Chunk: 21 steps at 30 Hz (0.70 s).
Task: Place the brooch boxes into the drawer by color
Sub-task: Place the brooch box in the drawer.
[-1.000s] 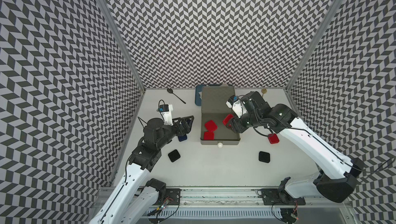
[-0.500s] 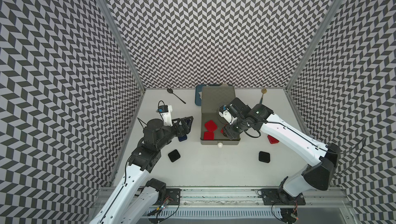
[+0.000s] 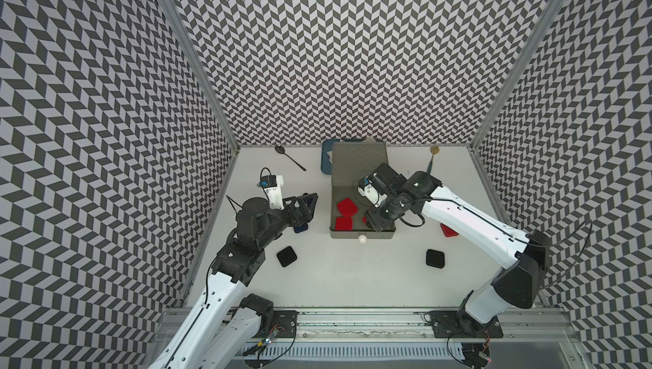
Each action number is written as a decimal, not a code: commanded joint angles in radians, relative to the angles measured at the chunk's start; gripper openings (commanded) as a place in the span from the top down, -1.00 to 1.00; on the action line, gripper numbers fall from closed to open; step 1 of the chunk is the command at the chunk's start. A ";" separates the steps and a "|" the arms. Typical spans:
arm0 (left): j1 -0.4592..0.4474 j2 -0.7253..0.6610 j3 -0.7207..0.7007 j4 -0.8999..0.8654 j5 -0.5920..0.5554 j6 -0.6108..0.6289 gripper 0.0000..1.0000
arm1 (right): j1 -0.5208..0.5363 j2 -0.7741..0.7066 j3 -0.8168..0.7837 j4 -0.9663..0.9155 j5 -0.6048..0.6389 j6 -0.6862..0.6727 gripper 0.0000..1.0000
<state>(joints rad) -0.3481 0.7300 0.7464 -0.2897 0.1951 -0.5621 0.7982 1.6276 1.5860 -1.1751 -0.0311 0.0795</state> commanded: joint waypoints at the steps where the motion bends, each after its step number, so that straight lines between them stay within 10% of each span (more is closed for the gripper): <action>1: 0.006 -0.012 -0.011 0.000 -0.014 0.008 -0.87 | 0.010 0.022 0.009 0.015 -0.015 0.000 0.04; 21: 0.006 0.002 -0.009 0.004 -0.017 0.016 -0.87 | 0.011 0.032 0.054 0.020 -0.011 -0.001 -0.49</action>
<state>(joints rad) -0.3481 0.7322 0.7406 -0.2909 0.1848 -0.5583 0.8032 1.6619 1.6070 -1.1744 -0.0448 0.0788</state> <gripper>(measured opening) 0.936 0.741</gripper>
